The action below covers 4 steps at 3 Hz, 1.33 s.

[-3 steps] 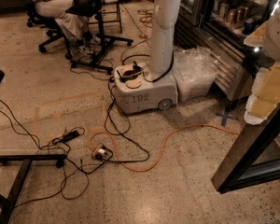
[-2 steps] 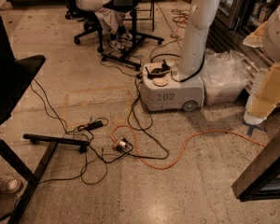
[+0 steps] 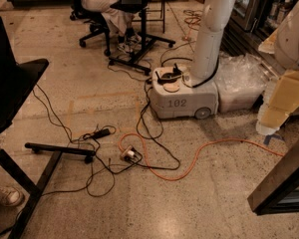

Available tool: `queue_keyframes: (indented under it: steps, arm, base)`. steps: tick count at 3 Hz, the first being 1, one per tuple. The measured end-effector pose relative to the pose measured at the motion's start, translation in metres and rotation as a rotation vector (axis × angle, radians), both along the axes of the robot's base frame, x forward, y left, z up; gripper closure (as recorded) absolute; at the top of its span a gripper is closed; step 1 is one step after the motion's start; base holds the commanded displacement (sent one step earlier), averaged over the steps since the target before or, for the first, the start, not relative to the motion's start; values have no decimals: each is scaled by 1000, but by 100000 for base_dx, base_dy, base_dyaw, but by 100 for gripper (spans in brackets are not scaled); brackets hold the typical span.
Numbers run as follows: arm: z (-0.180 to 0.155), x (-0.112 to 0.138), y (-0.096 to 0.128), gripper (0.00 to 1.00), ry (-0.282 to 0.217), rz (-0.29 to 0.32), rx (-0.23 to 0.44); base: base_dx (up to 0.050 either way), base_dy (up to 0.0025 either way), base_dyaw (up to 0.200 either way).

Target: Close left fridge door

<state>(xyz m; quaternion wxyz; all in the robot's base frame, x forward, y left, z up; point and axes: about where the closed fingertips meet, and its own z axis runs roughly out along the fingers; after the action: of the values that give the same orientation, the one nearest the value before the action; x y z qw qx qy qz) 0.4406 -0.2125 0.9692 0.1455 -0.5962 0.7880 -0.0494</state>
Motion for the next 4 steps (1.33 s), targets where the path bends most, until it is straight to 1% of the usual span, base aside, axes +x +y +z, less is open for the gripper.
queue_keyframes:
  steps: [1,2,3,4]
  arm:
    - [5,29,3,0,-11,-70,-25]
    - [21,76,5,0,-14,-151,-25]
    - [51,123,13,0,-69,-216,-46]
    - [67,133,19,0,-120,-208,-25]
  base:
    - [0,0,0]
    - [0,0,0]
    - [0,0,0]
    - [0,0,0]
